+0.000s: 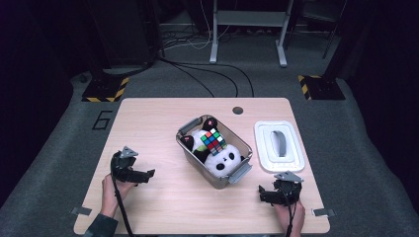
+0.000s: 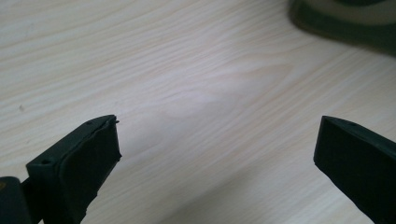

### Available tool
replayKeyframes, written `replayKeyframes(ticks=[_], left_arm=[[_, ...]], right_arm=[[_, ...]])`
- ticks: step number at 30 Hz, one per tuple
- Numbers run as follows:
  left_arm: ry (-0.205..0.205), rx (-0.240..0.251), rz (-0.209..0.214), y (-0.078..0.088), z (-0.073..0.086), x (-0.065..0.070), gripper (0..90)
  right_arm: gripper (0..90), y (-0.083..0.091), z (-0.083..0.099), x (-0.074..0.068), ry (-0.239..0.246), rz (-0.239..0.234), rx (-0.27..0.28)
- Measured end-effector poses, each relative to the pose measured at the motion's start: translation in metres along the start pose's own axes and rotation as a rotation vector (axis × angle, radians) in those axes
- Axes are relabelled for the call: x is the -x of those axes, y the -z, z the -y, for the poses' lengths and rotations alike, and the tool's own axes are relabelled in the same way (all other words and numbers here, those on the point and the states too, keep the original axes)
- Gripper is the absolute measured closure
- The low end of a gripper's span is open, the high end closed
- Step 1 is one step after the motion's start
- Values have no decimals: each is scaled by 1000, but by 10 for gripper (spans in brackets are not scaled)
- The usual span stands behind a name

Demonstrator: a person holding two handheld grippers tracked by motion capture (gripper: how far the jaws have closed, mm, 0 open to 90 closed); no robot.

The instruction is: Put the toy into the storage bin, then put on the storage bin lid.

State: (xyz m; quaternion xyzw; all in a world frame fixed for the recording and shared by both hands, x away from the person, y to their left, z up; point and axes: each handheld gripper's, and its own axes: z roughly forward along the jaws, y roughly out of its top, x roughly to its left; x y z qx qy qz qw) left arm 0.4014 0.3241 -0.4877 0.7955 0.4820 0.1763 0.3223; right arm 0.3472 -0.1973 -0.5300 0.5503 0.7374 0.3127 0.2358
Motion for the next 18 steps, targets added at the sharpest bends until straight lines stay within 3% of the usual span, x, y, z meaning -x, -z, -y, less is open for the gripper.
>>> replayKeyframes(ticks=[7, 13, 18], left_arm=[[38, 53, -39, -10, 16, -10, 0], [30, 57, -47, -14, 21, -12, 0], [19, 26, -46, -21, 26, -13, 0]], right_arm=[[8, 0, 0, 0, 3, -3, 0], [9, -1, -2, 1, 5, -15, -6], [16, 0, -5, 7, -12, -53, -9]])
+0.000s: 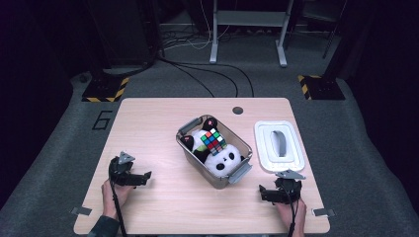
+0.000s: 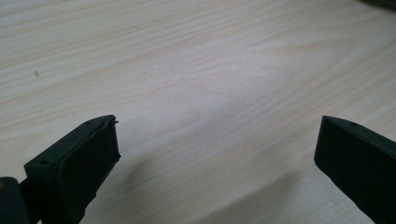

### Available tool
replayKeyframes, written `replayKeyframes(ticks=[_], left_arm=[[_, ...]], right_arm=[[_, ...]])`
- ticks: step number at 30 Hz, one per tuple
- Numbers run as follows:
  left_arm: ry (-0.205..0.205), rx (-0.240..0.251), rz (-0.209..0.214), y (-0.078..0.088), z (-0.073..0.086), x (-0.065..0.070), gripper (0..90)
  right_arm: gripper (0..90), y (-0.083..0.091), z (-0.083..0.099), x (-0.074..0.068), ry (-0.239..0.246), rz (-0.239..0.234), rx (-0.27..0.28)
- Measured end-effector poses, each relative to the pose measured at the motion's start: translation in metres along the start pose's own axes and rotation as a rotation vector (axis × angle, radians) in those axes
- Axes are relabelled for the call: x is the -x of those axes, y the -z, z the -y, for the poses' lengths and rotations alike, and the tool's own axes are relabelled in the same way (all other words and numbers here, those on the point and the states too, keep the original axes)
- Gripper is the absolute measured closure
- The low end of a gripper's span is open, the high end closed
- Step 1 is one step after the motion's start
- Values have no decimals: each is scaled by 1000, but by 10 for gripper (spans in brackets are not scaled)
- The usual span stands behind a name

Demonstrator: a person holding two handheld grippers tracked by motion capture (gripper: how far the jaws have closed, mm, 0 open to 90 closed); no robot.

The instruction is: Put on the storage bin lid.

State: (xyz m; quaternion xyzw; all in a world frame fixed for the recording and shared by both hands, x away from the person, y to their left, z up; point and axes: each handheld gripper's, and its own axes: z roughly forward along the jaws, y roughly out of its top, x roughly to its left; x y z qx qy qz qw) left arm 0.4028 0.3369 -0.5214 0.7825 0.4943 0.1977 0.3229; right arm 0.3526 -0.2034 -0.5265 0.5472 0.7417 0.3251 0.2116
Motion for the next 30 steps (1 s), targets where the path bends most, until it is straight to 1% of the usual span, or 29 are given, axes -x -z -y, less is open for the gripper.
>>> replayKeyframes(ticks=[1, 2, 4, 5, 6, 7, 9, 11, 14, 15, 22, 23, 26, 27, 28, 29, 30], left_arm=[[8, 1, -2, -2, 2, 0, 0], [6, -10, 2, -4, 3, 0, 0], [-6, -8, -7, -4, 6, 0, 0], [1, 11, -11, -5, 7, 1, 0], [-1, 18, -12, -5, 8, 1, 0], [5, 22, -11, -5, 9, 2, 0], [-3, 19, -10, -4, 9, 1, 0], [-3, 18, -10, -4, 9, 1, 0], [-3, 19, -10, -4, 9, 1, 0], [-1, 19, -11, -4, 9, 1, 0], [-2, 19, -11, -4, 9, 1, 0], [-2, 19, -10, -4, 9, 1, 0], [-6, 17, -8, -4, 9, 1, 0], [-7, 16, -7, -4, 9, 1, 0], [-2, 21, -6, -4, 9, 2, 0], [-7, 19, -3, -4, 9, 1, 0], [-8, 19, -3, -4, 9, 1, 0]], right_arm=[[17, 0, -1, 2, 5, -3, 0], [17, 1, -2, 3, 8, -1, -5], [21, 3, -6, 6, 8, 3, -1], [22, 4, -8, 8, 12, 6, 0], [25, 5, -11, 9, 4, 9, 8], [28, 5, -14, 11, 7, 8, 9], [28, 6, -21, 15, 6, 18, 14], [29, 6, -29, 19, 12, 28, 14], [21, 4, -40, 24, 5, 30, 18], [14, 3, -44, 26, 9, 35, 15], [0, -9, -66, 38, 5, 29, 9], [0, -12, -69, 41, 15, 24, 8], [0, -20, -76, 47, 9, 25, -5], [0, -23, -79, 48, -4, 23, -13], [0, -26, -81, 52, 0, 24, -12], [0, -29, -83, 54, -5, 21, -17], [0, -32, -85, 57, -23, 20, -27]])
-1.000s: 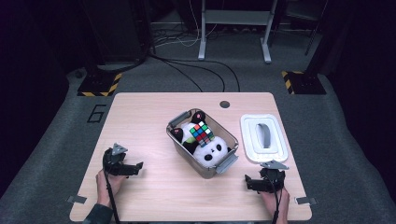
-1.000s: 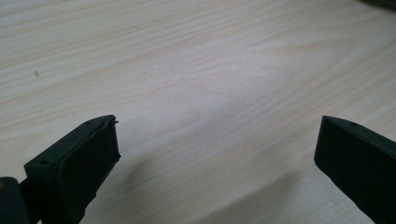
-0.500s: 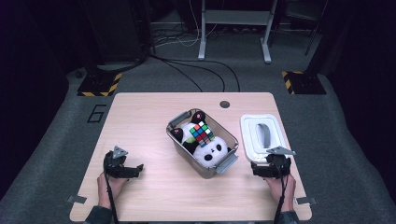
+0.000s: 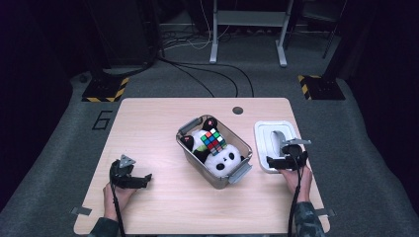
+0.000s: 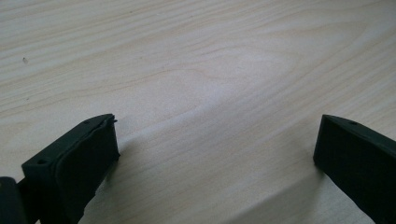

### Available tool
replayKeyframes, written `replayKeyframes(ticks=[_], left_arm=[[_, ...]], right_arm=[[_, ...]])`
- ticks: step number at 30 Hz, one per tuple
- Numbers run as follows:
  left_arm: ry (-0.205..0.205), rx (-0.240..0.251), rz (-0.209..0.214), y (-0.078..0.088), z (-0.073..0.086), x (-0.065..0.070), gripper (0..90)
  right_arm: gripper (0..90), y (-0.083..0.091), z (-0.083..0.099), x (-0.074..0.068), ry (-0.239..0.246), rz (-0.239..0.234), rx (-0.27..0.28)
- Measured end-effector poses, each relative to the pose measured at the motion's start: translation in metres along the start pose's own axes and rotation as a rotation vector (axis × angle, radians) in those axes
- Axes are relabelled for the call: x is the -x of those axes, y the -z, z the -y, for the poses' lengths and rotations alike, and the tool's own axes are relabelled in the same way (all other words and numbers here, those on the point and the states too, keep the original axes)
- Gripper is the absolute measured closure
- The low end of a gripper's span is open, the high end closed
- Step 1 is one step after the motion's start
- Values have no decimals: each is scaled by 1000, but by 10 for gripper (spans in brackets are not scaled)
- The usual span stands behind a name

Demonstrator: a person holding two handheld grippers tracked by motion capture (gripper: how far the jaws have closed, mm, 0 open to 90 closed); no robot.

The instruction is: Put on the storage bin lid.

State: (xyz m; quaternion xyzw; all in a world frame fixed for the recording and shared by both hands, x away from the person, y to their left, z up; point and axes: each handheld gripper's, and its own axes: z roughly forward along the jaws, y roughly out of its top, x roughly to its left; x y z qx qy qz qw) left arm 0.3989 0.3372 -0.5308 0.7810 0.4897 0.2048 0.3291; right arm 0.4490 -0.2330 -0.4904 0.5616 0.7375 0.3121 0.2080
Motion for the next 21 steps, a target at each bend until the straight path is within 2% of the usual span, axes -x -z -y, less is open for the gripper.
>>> replayKeyframes(ticks=[6, 7, 9, 15, 17, 19, 21], left_arm=[[-1, 0, -2, 0, 0, 0, 0], [-1, 0, -2, 0, 0, 0, 0], [-1, 0, -2, 0, 0, 0, 0], [1, 2, -1, 0, 0, 1, 0], [0, 2, 0, 0, 0, 1, 0], [1, 2, -1, 0, 0, 1, 0], [1, 1, -1, 0, 0, 1, 0]], right_arm=[[0, -16, -13, 14, -17, -12, -3], [0, -18, -15, 16, -33, -20, -9], [0, -21, -18, 19, -30, -21, -6], [1, -28, -27, 28, -77, -23, -5], [31, -30, -30, 31, -88, -7, -4], [127, -33, -33, 35, -104, -11, -4], [185, -37, -36, 38, -120, -9, -6]])
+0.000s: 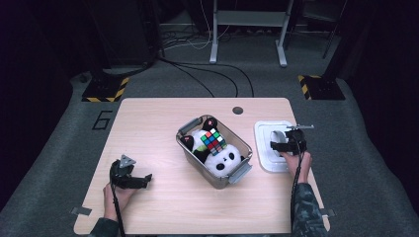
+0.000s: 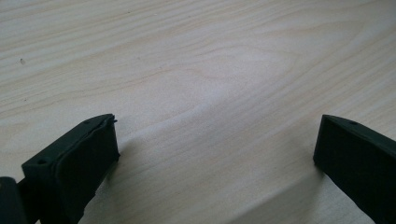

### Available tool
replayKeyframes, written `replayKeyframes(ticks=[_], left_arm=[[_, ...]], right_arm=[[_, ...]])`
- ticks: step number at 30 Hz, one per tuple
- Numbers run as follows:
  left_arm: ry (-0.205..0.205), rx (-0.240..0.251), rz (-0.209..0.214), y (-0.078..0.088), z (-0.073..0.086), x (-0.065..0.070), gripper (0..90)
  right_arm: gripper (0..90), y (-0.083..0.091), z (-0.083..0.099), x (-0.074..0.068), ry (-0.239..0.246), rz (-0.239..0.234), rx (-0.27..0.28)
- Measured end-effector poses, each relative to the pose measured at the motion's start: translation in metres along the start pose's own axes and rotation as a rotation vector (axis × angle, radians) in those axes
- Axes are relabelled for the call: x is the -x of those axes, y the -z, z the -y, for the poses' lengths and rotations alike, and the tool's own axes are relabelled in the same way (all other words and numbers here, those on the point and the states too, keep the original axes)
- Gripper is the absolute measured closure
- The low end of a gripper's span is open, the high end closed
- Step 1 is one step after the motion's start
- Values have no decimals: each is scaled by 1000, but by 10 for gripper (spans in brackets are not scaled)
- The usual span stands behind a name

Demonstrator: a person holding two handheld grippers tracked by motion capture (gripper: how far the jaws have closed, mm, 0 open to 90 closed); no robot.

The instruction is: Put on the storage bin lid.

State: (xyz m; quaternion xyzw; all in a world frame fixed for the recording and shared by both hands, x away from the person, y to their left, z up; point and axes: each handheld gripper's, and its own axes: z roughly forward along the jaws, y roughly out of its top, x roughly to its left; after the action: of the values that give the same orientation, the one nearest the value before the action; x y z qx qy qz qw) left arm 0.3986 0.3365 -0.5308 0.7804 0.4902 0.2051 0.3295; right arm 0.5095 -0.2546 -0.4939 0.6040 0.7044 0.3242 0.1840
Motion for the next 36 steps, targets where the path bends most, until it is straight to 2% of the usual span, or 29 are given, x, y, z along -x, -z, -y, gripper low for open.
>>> replayKeyframes(ticks=[2, 4, 6, 8, 12, 15, 22, 29, 36], left_arm=[[0, 0, 0, 0, 0, 0, 0], [-2, -1, 0, 0, 0, 0, 0], [-3, -1, 0, 0, 0, 0, 0], [-3, -1, 0, 0, 0, 0, 0], [-3, -1, 1, 0, 0, 0, 0], [-3, -1, 1, 0, 0, 0, 0], [-3, -1, 1, 0, 0, 0, 0], [-3, -1, 1, 0, 0, 0, 0], [-3, -1, 1, 0, 0, 0, 0]], right_arm=[[272, -2, -2, 1, 0, 13, 0], [329, -6, -4, 2, -7, 10, -14], [389, -10, -6, 2, -4, 28, -30], [447, -11, -8, 1, 0, 31, -24], [616, -14, -8, -2, 31, 66, -41], [661, -14, -9, -4, 50, 77, -46], [667, -7, -11, -10, 87, 57, -44], [667, 11, -17, -16, 120, 46, -25], [667, 30, -25, -20, 133, 45, -12]])
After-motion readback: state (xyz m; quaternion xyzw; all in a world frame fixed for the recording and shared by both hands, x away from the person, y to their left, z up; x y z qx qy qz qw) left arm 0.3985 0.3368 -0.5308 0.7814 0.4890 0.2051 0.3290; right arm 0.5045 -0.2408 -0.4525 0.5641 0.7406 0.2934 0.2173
